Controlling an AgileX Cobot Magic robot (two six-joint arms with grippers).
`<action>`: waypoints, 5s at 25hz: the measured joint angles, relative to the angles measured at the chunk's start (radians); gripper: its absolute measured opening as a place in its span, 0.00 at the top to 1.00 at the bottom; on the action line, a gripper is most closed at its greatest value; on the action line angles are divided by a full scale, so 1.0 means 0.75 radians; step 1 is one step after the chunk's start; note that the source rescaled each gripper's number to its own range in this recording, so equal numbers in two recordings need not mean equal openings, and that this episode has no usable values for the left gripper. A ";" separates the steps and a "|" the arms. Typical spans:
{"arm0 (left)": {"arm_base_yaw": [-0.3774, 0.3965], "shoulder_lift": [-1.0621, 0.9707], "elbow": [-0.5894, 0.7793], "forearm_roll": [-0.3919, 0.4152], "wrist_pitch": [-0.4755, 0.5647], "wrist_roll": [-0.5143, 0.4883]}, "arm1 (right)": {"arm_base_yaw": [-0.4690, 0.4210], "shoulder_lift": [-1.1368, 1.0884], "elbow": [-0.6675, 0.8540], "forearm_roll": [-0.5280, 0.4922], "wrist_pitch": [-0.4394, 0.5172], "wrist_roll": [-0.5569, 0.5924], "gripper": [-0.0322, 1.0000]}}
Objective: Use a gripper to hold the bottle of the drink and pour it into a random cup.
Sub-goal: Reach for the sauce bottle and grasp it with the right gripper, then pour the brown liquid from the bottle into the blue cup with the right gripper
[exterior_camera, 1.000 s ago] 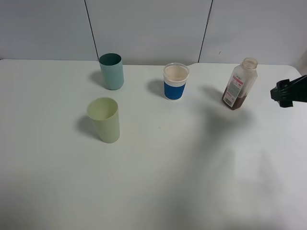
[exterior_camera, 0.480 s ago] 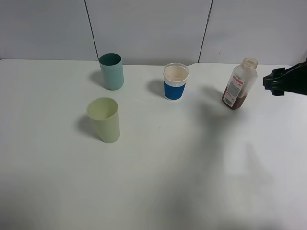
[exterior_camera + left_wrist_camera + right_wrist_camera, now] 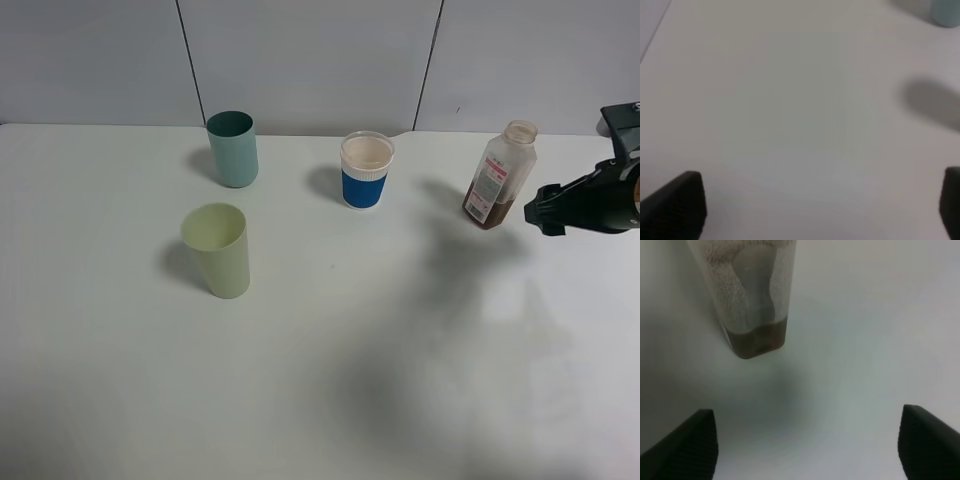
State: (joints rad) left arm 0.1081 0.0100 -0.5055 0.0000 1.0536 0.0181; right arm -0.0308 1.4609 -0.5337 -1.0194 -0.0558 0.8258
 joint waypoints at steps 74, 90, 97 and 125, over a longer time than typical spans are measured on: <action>0.000 0.000 0.000 0.000 0.002 0.000 | -0.180 0.641 -0.233 0.380 -0.876 -0.953 0.00; 0.000 0.000 0.000 0.000 0.000 0.000 | -0.180 0.720 -0.233 0.378 -0.938 -0.950 0.93; 0.000 0.000 0.000 0.000 0.000 0.000 | -0.180 0.720 -0.233 0.378 -0.938 -0.868 0.96; 0.000 0.000 0.000 0.000 0.000 0.000 | 0.006 0.387 -0.281 0.498 -0.572 -0.693 0.96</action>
State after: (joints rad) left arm 0.1081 0.0100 -0.5055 0.0000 1.0539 0.0181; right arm -0.0260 1.7509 -0.7447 -0.6459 -0.4851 0.3061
